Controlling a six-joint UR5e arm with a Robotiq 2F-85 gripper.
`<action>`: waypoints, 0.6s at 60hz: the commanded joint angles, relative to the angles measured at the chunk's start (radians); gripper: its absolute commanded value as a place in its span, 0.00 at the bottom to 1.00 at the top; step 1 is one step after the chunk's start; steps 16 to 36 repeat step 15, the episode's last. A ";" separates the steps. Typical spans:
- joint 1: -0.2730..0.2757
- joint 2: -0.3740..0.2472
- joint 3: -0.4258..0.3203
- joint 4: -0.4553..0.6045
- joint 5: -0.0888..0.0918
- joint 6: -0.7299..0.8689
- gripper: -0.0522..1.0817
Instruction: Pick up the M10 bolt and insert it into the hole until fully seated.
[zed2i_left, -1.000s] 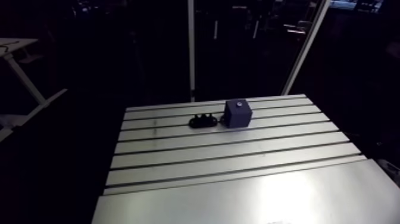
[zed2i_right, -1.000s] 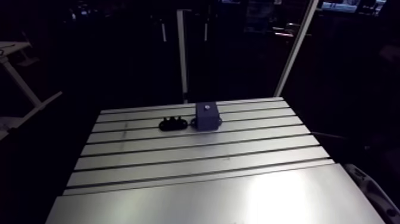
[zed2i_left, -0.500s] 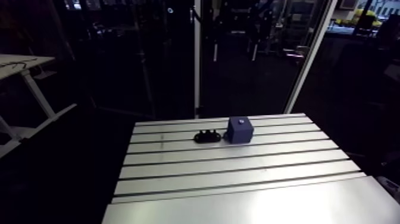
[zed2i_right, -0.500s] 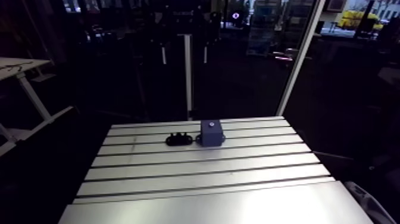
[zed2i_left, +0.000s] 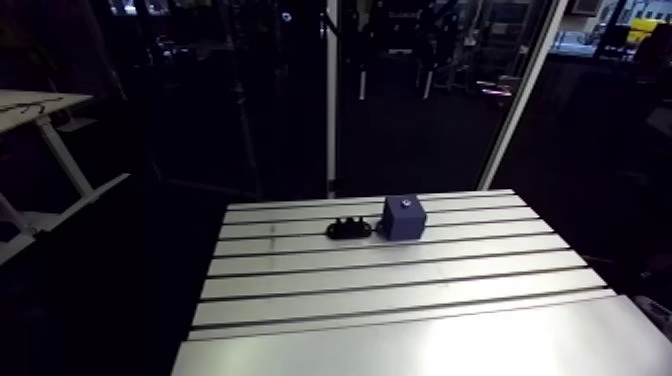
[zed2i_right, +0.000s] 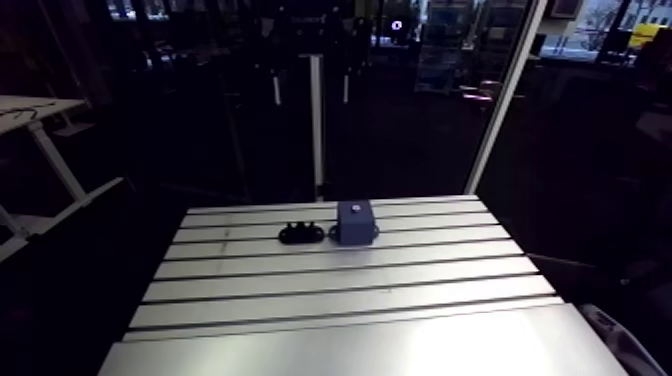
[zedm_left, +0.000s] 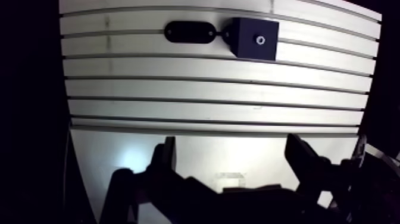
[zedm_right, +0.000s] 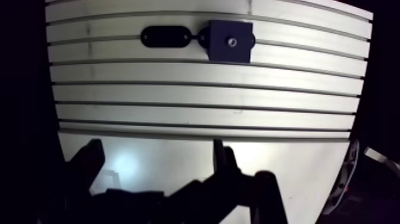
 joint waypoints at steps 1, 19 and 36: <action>-0.001 -0.001 0.003 -0.006 -0.007 -0.002 0.05; 0.001 0.000 0.002 -0.006 -0.007 -0.002 0.05; 0.001 0.000 0.002 -0.006 -0.007 -0.002 0.05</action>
